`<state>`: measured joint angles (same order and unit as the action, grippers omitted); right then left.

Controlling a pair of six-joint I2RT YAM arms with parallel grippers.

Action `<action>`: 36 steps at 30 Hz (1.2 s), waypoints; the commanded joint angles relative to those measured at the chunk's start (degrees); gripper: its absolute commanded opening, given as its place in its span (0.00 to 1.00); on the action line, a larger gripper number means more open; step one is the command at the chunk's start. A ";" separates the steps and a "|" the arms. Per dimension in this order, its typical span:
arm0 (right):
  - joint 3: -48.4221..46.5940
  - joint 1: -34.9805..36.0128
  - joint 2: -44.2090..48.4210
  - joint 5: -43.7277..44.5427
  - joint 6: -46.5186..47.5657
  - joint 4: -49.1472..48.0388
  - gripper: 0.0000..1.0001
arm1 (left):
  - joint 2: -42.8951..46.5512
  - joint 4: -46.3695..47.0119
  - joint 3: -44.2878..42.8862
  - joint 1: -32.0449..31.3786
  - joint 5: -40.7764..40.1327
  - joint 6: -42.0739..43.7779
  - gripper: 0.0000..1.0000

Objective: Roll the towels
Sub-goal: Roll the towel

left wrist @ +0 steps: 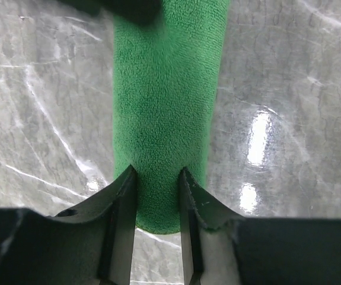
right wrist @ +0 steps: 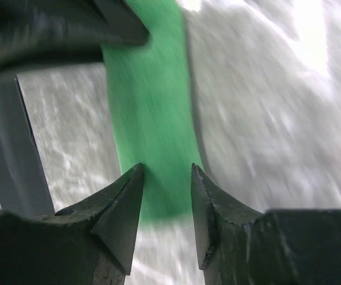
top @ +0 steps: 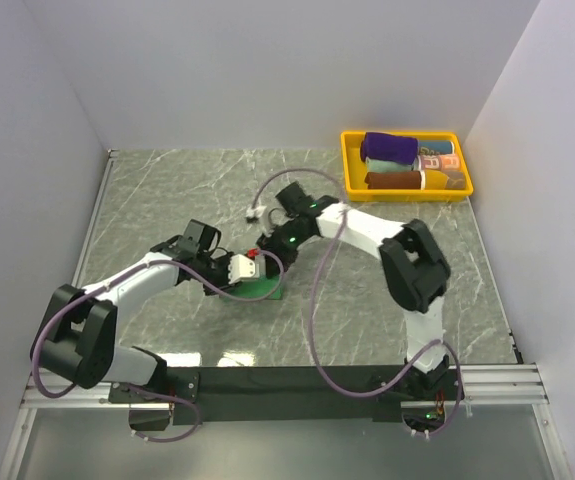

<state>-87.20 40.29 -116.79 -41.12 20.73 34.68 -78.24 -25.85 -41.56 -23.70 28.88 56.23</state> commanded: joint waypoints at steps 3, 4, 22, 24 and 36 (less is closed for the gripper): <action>4.92 -7.50 17.09 3.06 -3.41 -4.96 0.46 | -4.02 -9.75 -1.41 -0.29 0.64 -0.15 0.26; 7.11 -8.29 18.78 3.33 -3.59 -5.93 0.46 | -4.29 -10.01 -2.03 -0.29 1.00 -0.24 0.26; 40.17 -6.56 60.36 21.95 27.26 5.04 0.28 | -15.71 -18.45 -11.52 0.94 3.02 -0.59 0.25; 41.84 0.98 58.79 25.28 24.64 4.27 0.33 | -17.38 -18.89 -12.40 1.12 3.63 -0.85 0.26; 30.97 19.02 38.32 38.13 15.40 -11.56 0.60 | -23.18 -22.23 -17.24 1.38 4.60 -0.77 0.27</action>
<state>-49.95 56.82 -76.12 -5.96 39.05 30.17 -96.95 -45.25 -61.17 -21.50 34.04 55.20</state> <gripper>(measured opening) 0.601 0.330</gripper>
